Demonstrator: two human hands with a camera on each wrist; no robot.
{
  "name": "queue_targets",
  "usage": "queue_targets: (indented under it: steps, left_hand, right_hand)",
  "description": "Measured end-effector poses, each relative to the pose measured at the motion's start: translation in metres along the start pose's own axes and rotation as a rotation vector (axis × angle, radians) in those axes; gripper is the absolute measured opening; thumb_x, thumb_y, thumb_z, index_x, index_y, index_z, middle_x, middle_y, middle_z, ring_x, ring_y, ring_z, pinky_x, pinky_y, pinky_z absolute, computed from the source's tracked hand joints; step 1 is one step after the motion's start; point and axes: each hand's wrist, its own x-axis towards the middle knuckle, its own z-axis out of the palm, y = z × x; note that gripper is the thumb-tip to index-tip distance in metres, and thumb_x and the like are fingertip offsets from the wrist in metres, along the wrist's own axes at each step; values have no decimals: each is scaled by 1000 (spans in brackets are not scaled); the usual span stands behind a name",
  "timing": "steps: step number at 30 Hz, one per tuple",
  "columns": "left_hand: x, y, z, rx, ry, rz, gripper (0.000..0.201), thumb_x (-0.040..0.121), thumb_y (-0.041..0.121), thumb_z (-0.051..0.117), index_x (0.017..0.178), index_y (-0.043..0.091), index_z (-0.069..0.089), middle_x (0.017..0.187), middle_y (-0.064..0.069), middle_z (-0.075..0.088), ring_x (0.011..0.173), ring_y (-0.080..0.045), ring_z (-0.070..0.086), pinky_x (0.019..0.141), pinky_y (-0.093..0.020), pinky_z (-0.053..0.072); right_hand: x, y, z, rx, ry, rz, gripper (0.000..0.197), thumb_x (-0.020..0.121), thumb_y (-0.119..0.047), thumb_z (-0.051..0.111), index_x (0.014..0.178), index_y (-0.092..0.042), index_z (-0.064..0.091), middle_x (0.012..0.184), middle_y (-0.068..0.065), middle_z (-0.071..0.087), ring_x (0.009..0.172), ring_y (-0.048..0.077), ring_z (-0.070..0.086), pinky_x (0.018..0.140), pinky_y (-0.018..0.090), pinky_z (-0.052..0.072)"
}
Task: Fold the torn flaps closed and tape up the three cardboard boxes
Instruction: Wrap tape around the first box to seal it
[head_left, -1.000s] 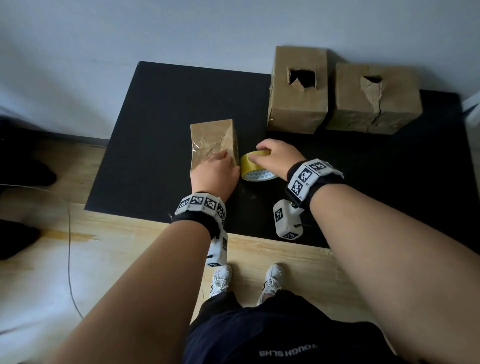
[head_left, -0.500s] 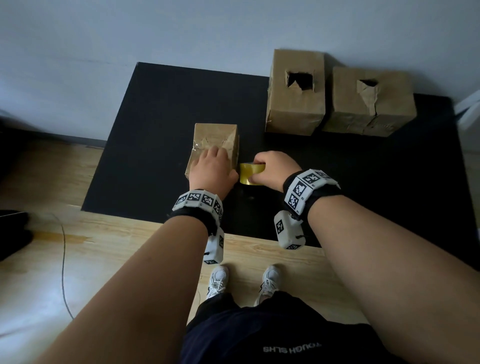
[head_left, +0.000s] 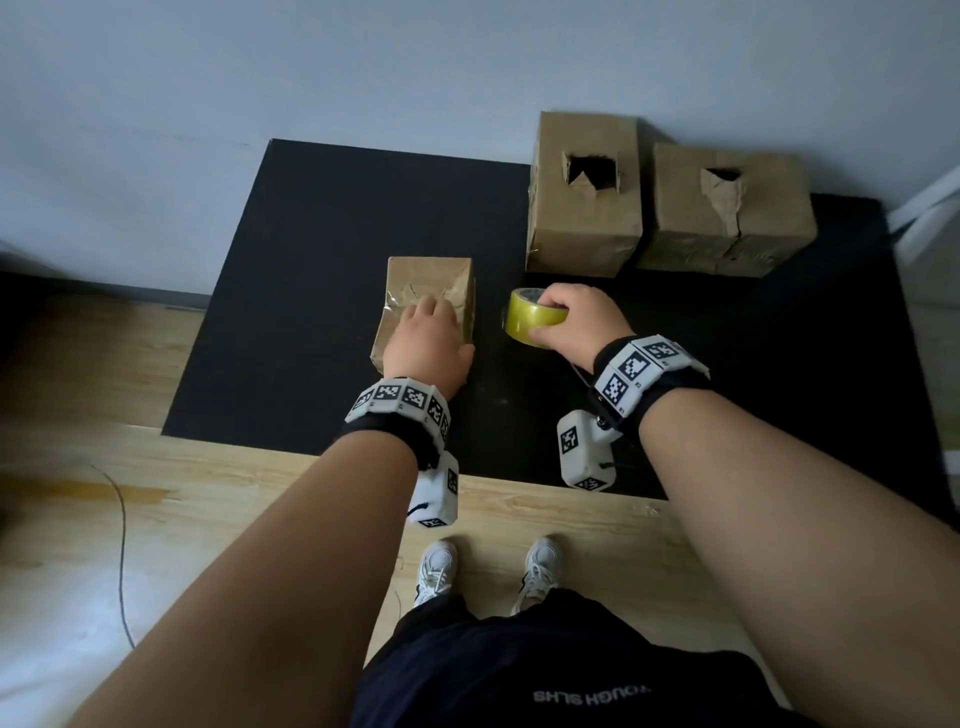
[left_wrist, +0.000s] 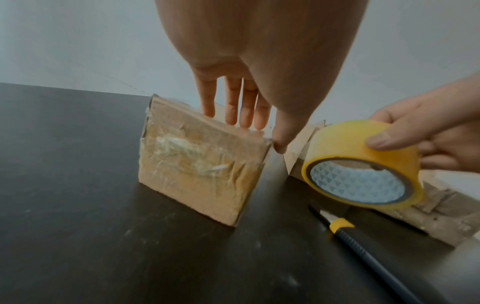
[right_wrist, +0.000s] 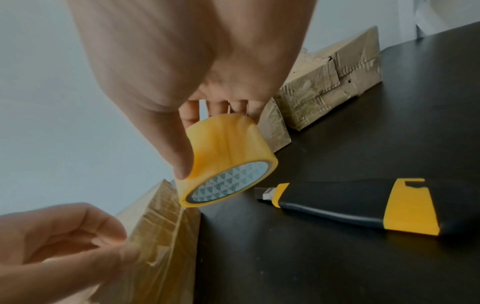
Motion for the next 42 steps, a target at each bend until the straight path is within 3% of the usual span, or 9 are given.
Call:
queue_targets:
  steps: [4,10,18,22,29,33,36,39,42]
  left_hand:
    - [3,5,-8,-140,63,38,31,95,27,55,122,14,60,125,-3,54,119,-22,48,95,-32,42]
    - [7,29,-15,-419,6,8,37,97,20,52,133,16,57,129,-2,61,118,-19,56,91,-23,41]
    - [6,32,-22,-533,51,-66,17,93,19,58,103,18,71,98,3,68,90,-15,61,75,-27,47]
    - [7,35,-25,-472,-8,-69,18,95,20,54,106,16,68,97,1,66,92,-16,61,76,-28,47]
    - [1,49,-25,-412,-137,34,17,99,21,49,108,14,62,96,-1,63,88,-16,59,77,-30,50]
    - [3,48,-25,-484,-141,-21,18,97,18,51,112,12,58,99,-5,62,86,-16,58,82,-33,52]
    - [3,45,-28,-649,-133,-164,28,91,13,61,115,12,46,96,-8,61,79,-17,59,74,-33,54]
    - [2,41,-32,-663,-181,-200,27,89,9,63,110,14,46,96,-7,59,76,-15,59,65,-26,52]
    - [1,40,-33,-646,-162,-145,15,89,6,60,89,18,51,98,-11,64,79,-17,60,74,-34,56]
  right_hand:
    - [-6,-5,-5,124,27,-5,12,81,-20,72,90,-16,65,88,-1,63,86,19,60,65,27,41]
    - [-15,-13,-6,213,35,3,18,80,-26,76,94,-19,66,90,-2,65,87,18,61,80,38,52]
    - [-31,-17,-12,243,23,-7,19,83,-26,75,99,-19,67,95,-2,65,92,16,61,83,37,52]
    - [-37,-14,-10,237,6,-9,20,85,-26,74,102,-21,65,99,-1,64,95,18,60,85,38,52]
    - [-45,-5,-7,217,13,108,45,89,-28,70,130,-17,59,122,4,61,110,20,58,86,31,47]
    - [-47,-5,-9,233,-15,107,41,89,-29,69,127,-16,61,117,3,62,107,20,59,87,33,49]
    - [-50,-5,-12,256,-49,118,38,90,-30,69,125,-18,61,111,-1,58,102,15,56,79,29,43]
    - [-53,-4,-14,288,-77,142,44,91,-32,68,131,-18,57,111,-5,52,100,12,50,79,28,39]
    - [-55,-3,-15,335,-92,138,44,90,-33,68,130,-18,58,114,-3,54,101,12,51,79,28,39]
